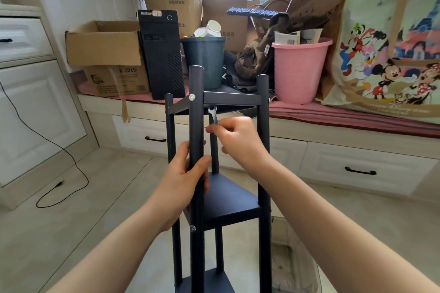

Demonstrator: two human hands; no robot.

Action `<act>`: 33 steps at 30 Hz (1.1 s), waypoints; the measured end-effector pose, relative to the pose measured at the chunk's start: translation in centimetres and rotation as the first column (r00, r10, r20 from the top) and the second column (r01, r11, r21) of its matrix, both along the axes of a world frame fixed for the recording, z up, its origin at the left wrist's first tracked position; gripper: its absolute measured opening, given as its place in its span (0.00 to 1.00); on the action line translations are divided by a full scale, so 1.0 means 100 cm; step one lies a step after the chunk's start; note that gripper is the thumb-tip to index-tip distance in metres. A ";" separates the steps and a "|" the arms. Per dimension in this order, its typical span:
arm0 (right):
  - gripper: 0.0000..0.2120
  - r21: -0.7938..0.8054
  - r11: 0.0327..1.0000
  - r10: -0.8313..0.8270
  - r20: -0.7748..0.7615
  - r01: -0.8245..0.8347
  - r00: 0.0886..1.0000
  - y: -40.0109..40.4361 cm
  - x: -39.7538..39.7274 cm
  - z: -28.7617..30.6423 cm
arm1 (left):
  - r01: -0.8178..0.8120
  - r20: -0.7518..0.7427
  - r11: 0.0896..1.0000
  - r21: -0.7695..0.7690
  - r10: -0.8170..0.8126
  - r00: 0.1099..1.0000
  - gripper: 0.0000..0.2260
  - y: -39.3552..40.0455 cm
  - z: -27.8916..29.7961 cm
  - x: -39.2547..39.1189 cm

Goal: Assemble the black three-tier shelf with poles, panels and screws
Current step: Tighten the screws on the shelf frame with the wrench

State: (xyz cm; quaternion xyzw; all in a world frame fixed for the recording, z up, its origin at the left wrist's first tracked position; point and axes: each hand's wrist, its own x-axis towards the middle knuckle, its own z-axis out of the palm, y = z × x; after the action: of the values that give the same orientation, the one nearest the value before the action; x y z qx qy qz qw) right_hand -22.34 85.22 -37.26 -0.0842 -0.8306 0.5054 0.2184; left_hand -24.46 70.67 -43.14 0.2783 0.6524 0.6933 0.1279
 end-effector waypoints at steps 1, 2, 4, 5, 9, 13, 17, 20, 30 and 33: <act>0.11 -0.007 1.000 0.000 0.001 0.000 1.000 -0.001 -0.001 0.000 | 0.002 -0.001 1.000 -0.003 -0.002 1.000 0.08 0.000 0.000 0.000; 0.11 -0.015 1.000 -0.002 0.004 0.002 1.000 -0.001 -0.001 0.001 | 0.003 -0.005 1.000 -0.009 -0.003 1.000 0.08 -0.001 0.000 0.000; 0.11 -0.025 1.000 -0.004 0.017 0.004 1.000 -0.003 -0.003 0.002 | 0.003 -0.015 1.000 -0.027 -0.004 1.000 0.08 -0.002 -0.001 0.000; 0.11 -0.032 0.999 -0.003 0.021 0.004 1.000 -0.004 -0.003 0.002 | 0.003 -0.018 0.999 -0.033 -0.004 1.000 0.09 -0.002 -0.001 0.000; 0.11 -0.018 1.000 -0.019 -0.015 0.019 1.000 -0.005 -0.004 0.004 | 0.005 -0.029 0.998 -0.055 -0.007 1.000 0.10 -0.002 -0.001 0.002; 0.11 0.026 0.999 -0.040 -0.057 0.041 0.998 -0.003 -0.006 0.003 | -0.001 -0.042 0.996 -0.085 -0.002 0.999 0.09 -0.003 -0.001 0.002; 0.10 0.048 0.997 -0.052 -0.101 0.057 0.994 -0.002 -0.005 0.002 | -0.004 -0.044 0.995 -0.097 0.000 0.999 0.09 -0.002 -0.001 0.002; 0.10 0.048 0.998 -0.042 -0.138 0.049 0.990 -0.003 -0.004 0.001 | -0.001 -0.041 0.995 -0.097 -0.003 0.999 0.09 -0.003 -0.001 0.002; 0.18 0.017 0.998 -0.051 -0.193 0.055 0.980 -0.001 -0.008 -0.005 | 0.011 -0.028 0.995 -0.102 -0.014 1.000 0.09 -0.002 0.002 0.009; 0.15 0.006 0.998 -0.057 -0.230 0.060 0.972 -0.002 -0.011 -0.007 | 0.006 -0.030 0.994 -0.106 -0.009 1.000 0.09 -0.002 0.003 0.010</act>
State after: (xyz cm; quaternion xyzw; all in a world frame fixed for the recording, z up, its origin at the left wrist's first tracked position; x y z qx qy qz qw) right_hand -23.40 85.00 -37.99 -0.0482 -0.8001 0.4998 0.3281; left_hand -23.47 70.49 -42.88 0.2841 0.6890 0.6529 0.1353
